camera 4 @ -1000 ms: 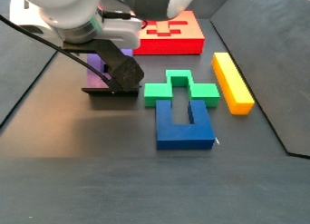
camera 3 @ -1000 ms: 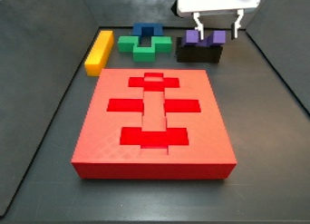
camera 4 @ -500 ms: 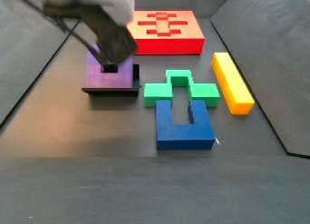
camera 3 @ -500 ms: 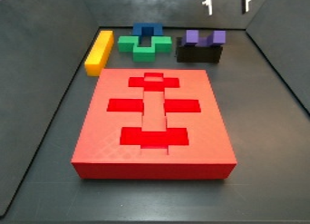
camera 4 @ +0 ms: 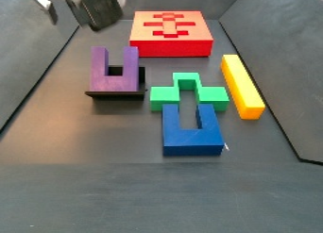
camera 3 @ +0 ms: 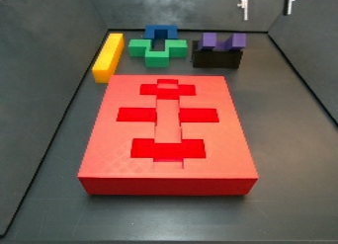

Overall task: Pick up the purple object. Move up. Place the purple object on the fixture. Regrasp the purple object. Move to above the board. Insert the purple object.
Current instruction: Regrasp the purple object.

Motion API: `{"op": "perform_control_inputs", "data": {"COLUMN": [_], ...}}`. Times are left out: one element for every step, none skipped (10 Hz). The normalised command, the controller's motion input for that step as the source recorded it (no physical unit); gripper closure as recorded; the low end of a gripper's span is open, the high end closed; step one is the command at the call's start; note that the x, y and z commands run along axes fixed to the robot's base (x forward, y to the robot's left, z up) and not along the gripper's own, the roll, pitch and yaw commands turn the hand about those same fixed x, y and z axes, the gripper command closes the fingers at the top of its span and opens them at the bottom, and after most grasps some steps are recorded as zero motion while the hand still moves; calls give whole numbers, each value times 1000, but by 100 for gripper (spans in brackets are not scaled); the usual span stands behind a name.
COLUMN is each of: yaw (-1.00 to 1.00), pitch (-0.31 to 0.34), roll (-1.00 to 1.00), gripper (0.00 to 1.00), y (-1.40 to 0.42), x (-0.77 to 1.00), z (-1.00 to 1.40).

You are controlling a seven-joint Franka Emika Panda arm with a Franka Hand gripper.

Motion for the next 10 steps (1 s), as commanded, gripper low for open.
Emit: {"op": "perform_control_inputs", "data": {"yaw": [0,57,103,263,434,611,771,883,897,726], "pitch": [-114,-126,-343,-440,-354,-177,-89,0,26,289], "roll": [1000,1000,1000,1000,720,151,0,0,17,263], "gripper": [0,0,0,0,0,0,0,0,0,0], "y": [-246,0,0,-149,-231,-191,-249,-123,-31,0], "x": [503,463,0,-200,-351,-277,-17,0,0,260], "z": [60,-37,-11,0,71,346,631,606,574,103]}}
